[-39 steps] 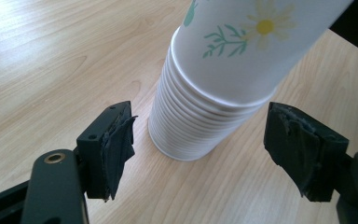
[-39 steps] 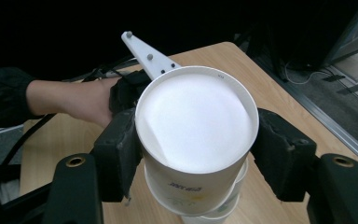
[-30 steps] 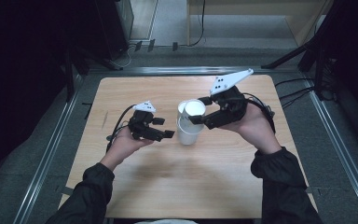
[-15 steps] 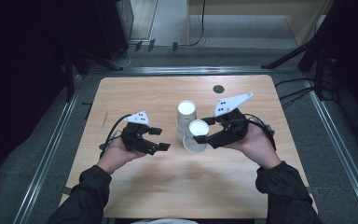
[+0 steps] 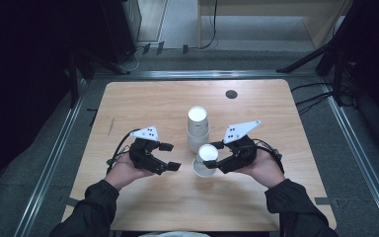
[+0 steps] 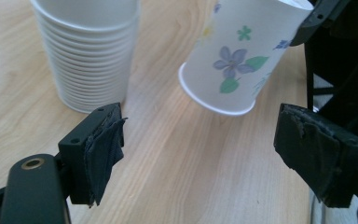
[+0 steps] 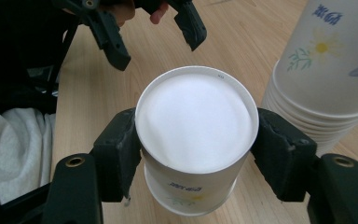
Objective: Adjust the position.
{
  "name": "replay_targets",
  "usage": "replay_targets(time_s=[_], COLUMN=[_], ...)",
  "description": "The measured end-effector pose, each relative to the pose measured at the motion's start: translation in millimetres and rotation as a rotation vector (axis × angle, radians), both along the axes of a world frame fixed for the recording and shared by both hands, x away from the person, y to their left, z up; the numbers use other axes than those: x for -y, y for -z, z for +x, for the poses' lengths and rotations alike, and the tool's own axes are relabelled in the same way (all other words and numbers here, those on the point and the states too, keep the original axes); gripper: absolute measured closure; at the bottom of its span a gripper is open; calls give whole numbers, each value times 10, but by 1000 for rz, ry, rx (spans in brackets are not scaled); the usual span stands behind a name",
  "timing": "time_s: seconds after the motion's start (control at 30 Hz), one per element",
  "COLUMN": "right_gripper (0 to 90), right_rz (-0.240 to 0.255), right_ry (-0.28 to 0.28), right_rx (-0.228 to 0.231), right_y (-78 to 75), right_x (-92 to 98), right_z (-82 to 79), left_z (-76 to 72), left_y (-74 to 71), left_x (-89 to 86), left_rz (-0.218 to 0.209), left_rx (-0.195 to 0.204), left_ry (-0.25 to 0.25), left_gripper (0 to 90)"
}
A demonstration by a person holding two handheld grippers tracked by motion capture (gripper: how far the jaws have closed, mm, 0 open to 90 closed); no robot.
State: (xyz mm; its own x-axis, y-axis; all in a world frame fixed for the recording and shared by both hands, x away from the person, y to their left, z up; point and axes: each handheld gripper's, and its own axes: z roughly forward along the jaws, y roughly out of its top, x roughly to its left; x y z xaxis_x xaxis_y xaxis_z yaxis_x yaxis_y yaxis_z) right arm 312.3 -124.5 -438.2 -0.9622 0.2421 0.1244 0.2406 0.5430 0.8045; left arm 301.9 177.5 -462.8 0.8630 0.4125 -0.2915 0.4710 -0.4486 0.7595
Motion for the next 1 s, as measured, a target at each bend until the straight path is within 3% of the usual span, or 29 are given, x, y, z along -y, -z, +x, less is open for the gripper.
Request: replay_targets(time_s=[0.1, 0.27, 0.37, 0.57, 0.83, 1.0], right_gripper=[357, 357, 358, 358, 359, 360], right_rz=[2, 11, 41, 92, 96, 126], right_ry=[-7, -19, -26, -43, -76, -71], right_rx=[-6, -18, -29, -30, -54, -76], right_y=[29, 73, 55, -9, -26, -41], right_x=[-19, -52, -65, -123, -245, -273], right_z=[-3, 10, 14, -15, -63, -55], left_z=[-42, -78, -63, -91, -127, -145], left_y=[6, 28, 43, 46, 54, 46], left_x=[62, 111, 116, 181, 256, 266], left_rz=[10, -8, -33, -44, -58, -77], left_rx=[24, 29, 12, 29, 42, 51], left_ry=[30, 82, 71, 82, 109, 117], left_gripper=[157, 157, 158, 158, 159, 163])
